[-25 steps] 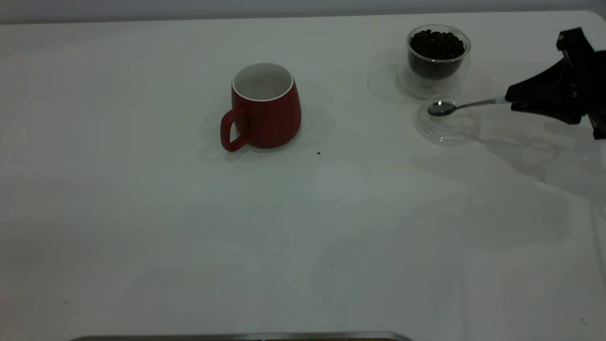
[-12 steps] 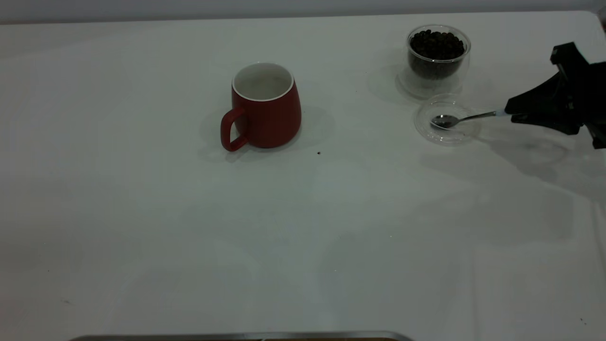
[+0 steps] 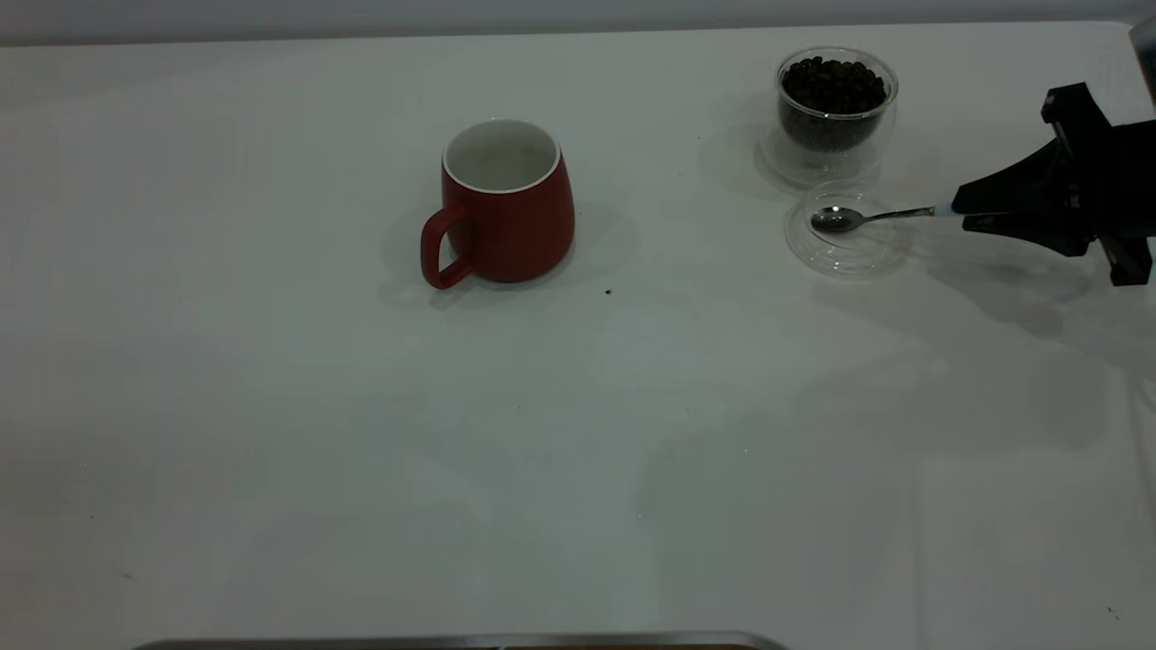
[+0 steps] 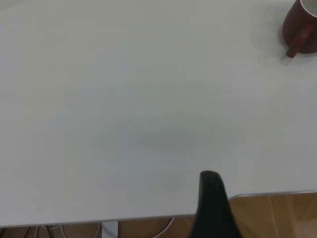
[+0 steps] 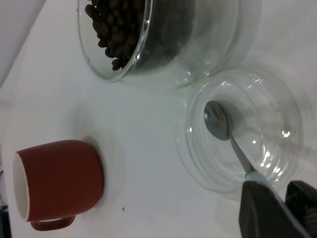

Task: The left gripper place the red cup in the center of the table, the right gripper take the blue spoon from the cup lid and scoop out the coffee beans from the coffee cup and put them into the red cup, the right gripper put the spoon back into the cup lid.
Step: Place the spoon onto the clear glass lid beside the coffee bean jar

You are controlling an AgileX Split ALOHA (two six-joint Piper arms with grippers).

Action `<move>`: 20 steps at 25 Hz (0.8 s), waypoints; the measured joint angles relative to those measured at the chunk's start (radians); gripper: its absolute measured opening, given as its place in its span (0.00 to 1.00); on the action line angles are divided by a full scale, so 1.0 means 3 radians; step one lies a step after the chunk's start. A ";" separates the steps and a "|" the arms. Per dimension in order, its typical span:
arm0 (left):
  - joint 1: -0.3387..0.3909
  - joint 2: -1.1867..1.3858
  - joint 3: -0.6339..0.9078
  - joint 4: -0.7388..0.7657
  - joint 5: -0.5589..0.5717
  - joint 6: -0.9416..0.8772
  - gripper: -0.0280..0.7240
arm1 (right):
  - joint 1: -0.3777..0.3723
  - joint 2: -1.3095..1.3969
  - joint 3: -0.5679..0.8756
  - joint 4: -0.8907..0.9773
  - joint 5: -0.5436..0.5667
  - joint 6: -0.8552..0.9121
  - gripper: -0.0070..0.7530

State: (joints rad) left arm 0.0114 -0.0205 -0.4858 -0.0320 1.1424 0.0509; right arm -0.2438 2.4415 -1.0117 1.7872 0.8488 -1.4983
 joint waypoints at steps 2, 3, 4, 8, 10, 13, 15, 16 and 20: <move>0.0000 0.0000 0.0000 0.0000 0.0000 0.0000 0.82 | 0.0019 0.0030 -0.0007 0.0004 0.0047 -0.0002 0.14; 0.0000 0.0000 0.0000 0.0000 0.0000 0.0000 0.82 | 0.0032 0.0047 -0.0007 0.0004 0.0069 -0.0002 0.14; 0.0000 0.0000 0.0000 0.0000 0.0000 0.0000 0.82 | 0.0045 0.0063 -0.0014 0.0004 0.0083 -0.0002 0.14; 0.0000 0.0000 0.0000 0.0000 0.0000 0.0000 0.82 | 0.0053 0.0107 -0.0045 0.0004 0.0116 -0.0002 0.14; 0.0000 0.0000 0.0000 0.0000 0.0000 0.0000 0.82 | 0.0053 0.0110 -0.0048 0.0004 0.0116 -0.0002 0.16; 0.0000 0.0000 0.0000 0.0000 0.0000 0.0000 0.82 | 0.0053 0.0121 -0.0048 0.0004 0.0082 -0.0002 0.22; 0.0000 0.0000 0.0000 0.0000 0.0000 0.0000 0.82 | 0.0053 0.0128 -0.0048 0.0000 0.0031 -0.0002 0.31; 0.0000 0.0000 0.0000 0.0000 0.0000 0.0000 0.82 | 0.0053 0.0128 -0.0048 -0.0002 0.0016 -0.0005 0.36; 0.0000 0.0000 0.0000 0.0000 0.0000 0.0000 0.82 | 0.0053 0.0128 -0.0048 -0.0002 0.0013 -0.0031 0.51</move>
State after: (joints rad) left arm 0.0114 -0.0205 -0.4858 -0.0320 1.1424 0.0509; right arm -0.2279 2.4800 -1.0260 1.7865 0.8527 -1.5077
